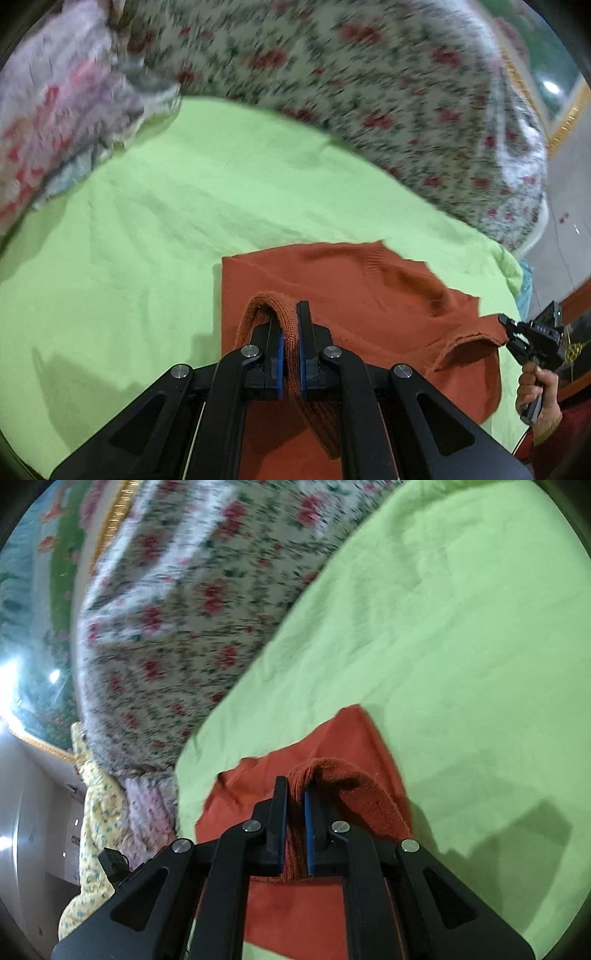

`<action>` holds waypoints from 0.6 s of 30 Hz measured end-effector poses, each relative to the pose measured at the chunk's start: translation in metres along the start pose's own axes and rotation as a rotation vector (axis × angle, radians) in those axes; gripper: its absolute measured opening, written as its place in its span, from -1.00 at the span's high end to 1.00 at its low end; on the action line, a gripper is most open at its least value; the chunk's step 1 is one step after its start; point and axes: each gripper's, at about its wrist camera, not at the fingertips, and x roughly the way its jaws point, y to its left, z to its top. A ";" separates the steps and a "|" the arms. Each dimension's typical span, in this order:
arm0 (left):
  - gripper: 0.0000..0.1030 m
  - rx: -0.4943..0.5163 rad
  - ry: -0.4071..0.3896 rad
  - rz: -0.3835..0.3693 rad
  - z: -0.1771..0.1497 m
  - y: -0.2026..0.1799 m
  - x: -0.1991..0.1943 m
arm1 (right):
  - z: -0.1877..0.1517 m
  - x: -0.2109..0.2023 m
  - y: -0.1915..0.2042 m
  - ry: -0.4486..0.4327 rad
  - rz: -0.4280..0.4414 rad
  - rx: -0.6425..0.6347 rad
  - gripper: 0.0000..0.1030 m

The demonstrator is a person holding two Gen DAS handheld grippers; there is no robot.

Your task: Fold small clothes

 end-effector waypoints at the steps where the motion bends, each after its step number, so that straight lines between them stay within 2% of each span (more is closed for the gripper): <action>1: 0.94 -0.010 0.013 0.006 0.001 0.004 0.010 | 0.002 0.007 -0.003 0.008 -0.013 0.006 0.83; 5: 0.93 -0.038 0.048 0.024 0.004 0.016 0.039 | 0.007 0.033 -0.020 0.036 -0.074 0.036 0.83; 12: 0.85 -0.038 0.085 0.031 0.003 0.020 0.056 | 0.010 0.047 -0.027 0.053 -0.116 0.038 0.77; 15: 0.68 -0.050 0.091 0.018 0.003 0.018 0.044 | 0.012 0.045 -0.027 0.060 -0.113 0.064 0.64; 16: 0.52 -0.046 0.084 0.015 0.001 0.016 0.035 | 0.011 0.039 -0.026 0.050 -0.115 0.069 0.52; 17: 0.26 -0.031 0.069 0.022 -0.003 0.012 0.025 | 0.010 0.033 -0.023 0.031 -0.122 0.067 0.35; 18: 0.16 -0.017 0.058 0.027 -0.005 0.008 0.017 | 0.008 0.021 -0.018 -0.004 -0.139 0.055 0.29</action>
